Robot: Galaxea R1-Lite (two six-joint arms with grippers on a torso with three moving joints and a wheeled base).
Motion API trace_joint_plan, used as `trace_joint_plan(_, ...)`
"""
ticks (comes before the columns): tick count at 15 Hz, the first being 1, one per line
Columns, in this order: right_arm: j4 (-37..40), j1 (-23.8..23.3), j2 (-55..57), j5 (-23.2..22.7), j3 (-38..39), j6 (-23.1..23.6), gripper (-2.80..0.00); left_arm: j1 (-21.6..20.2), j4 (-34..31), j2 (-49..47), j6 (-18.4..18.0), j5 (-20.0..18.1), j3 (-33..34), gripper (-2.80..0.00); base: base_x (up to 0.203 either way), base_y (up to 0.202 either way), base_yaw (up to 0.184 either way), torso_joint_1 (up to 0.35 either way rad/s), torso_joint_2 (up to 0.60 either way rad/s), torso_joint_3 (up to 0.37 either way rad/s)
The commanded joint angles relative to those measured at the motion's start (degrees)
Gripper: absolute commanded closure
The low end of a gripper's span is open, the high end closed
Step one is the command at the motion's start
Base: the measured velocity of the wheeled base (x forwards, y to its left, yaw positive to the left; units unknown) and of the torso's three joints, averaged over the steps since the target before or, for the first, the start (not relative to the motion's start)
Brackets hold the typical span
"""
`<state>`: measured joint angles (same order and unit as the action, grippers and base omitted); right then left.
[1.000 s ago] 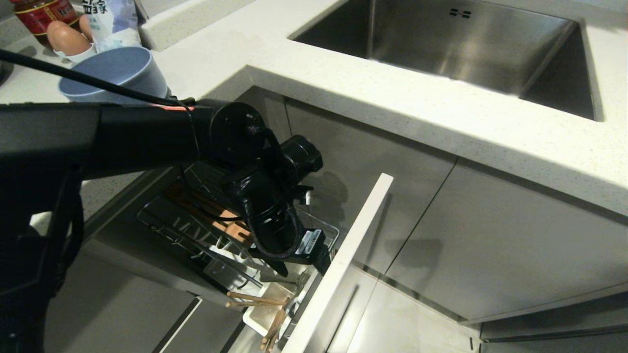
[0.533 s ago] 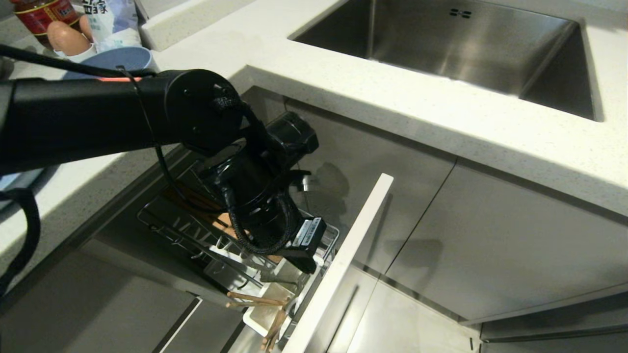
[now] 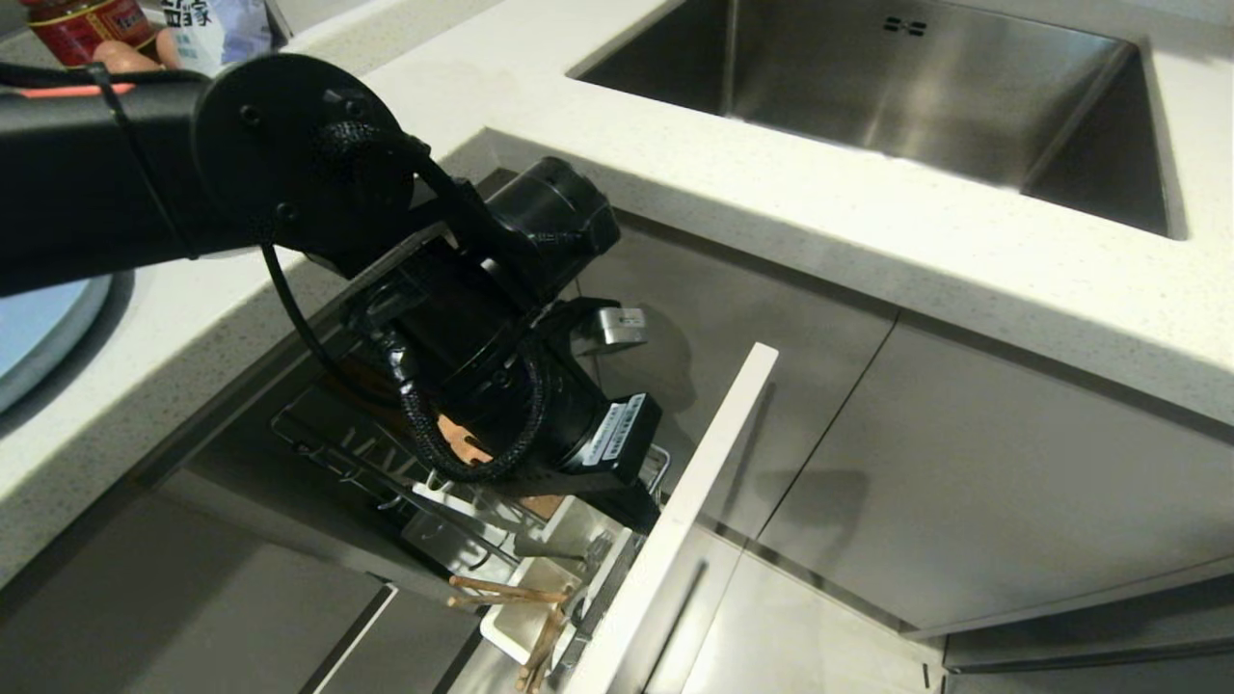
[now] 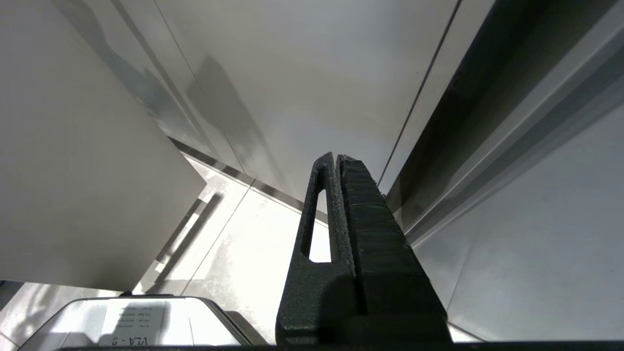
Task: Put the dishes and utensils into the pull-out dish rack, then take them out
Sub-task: Pick up the bowl and place it in the cupboard
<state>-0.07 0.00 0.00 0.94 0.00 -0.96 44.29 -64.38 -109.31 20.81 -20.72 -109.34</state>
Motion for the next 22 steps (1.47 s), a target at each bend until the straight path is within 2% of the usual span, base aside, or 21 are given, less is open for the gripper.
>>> trace_joint_plan(1, 0.0, 0.0, 0.0, 0.0, 0.1, 0.0, 0.00, 0.8, -0.4, 0.8, 0.2, -1.4, 0.1, 0.00, 0.000, 0.000, 0.000, 0.000, 0.00, 0.000)
trace_joint_plan(3, 0.0, 0.0, 0.0, 0.0, 0.0, 0.0, 0.00, 1.9, -0.6, 0.9, 0.6, -3.2, 0.1, 0.00, 0.000, 0.000, 0.000, 0.000, 0.00, 0.000)
trace_joint_plan(13, 0.0, 0.0, 0.0, 0.0, 0.0, 0.0, 0.00, 2.0, -0.5, 1.1, 1.0, -2.8, 0.0, 0.00, 0.000, 0.000, 0.000, 0.000, 0.00, 0.000)
trace_joint_plan(18, 0.0, 0.0, 0.0, 0.0, 0.1, 0.0, 0.00, 0.3, 0.7, 8.5, 1.1, 0.2, 0.0, 0.00, 0.000, 0.000, 0.000, 0.000, 0.00, 0.000)
trace_joint_plan(22, 0.0, 0.0, 0.0, 0.0, 0.1, 0.0, 0.00, -2.3, 3.5, 18.9, 1.1, 1.5, 0.1, 0.00, 0.000, 0.000, 0.000, 0.000, 0.00, 0.000)
